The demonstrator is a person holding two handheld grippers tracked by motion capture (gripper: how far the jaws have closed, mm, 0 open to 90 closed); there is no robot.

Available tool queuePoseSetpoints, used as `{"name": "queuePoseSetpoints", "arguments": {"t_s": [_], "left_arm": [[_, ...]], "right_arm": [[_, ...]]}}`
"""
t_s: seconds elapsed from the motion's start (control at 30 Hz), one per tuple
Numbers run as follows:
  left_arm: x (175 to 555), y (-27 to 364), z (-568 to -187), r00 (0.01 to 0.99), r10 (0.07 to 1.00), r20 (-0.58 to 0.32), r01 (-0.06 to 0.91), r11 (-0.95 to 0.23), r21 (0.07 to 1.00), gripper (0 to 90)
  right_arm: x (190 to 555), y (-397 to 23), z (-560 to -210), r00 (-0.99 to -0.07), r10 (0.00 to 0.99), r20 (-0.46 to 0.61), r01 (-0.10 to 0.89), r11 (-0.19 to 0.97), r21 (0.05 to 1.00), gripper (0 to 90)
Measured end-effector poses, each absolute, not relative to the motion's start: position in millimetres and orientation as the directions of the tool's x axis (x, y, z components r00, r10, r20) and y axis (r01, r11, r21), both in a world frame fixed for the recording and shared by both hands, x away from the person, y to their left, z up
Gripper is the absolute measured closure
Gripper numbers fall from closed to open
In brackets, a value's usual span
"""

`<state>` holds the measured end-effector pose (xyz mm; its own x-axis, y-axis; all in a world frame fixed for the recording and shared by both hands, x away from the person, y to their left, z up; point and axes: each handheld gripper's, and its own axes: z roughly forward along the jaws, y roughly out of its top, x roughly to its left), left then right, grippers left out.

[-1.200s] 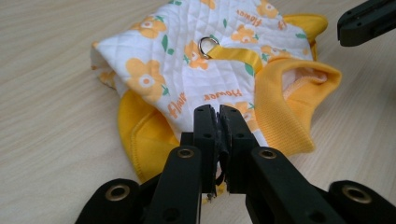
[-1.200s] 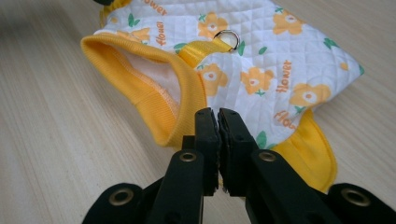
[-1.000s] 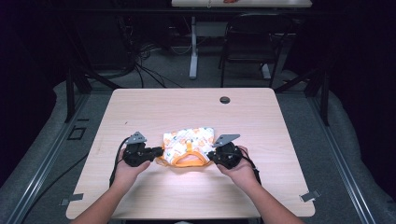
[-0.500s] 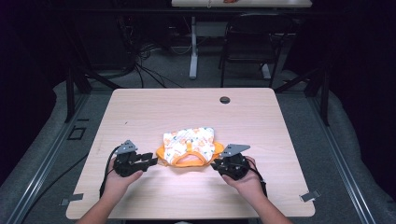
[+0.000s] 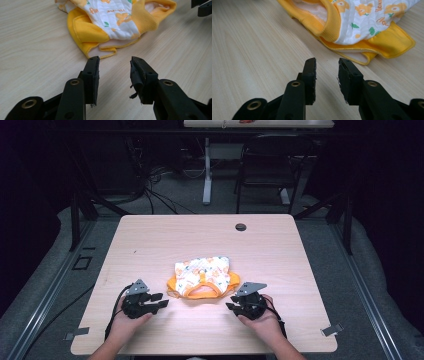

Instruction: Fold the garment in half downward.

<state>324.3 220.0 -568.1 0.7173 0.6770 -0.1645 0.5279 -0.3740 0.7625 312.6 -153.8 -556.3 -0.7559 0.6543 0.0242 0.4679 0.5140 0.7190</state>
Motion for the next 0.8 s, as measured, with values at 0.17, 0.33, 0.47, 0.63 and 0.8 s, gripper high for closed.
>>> {"name": "queuePoseSetpoints", "arguments": {"t_s": [0.17,0.33,0.47,0.63,0.8], "left_arm": [[323.2,213.4,-572.2,0.734,0.664,-0.144,0.513,-0.402,0.758,58.7],[322.8,208.2,-575.9,0.743,0.653,-0.149,0.511,-0.408,0.757,58.4],[322.5,203.7,-577.2,0.748,0.648,-0.146,0.51,-0.419,0.752,57.7],[323.6,202.3,-578.8,0.75,0.648,-0.131,0.504,-0.432,0.748,56.6],[325.3,203.5,-577.8,0.741,0.658,-0.137,0.508,-0.414,0.755,54.9]], "right_arm": [[312.5,-153.2,-562.1,-0.757,0.653,0.022,0.471,0.523,0.711,64.8],[312.2,-151.8,-565.8,-0.762,0.647,0.038,0.476,0.518,0.71,64.4],[310.8,-147.7,-567.8,-0.774,0.633,0.03,0.468,0.539,0.7,63.1],[310.0,-144.2,-569.1,-0.775,0.632,0.01,0.455,0.546,0.704,62.1],[311.6,-145.1,-569.9,-0.764,0.645,-0.005,0.456,0.547,0.702,58.9]]}}
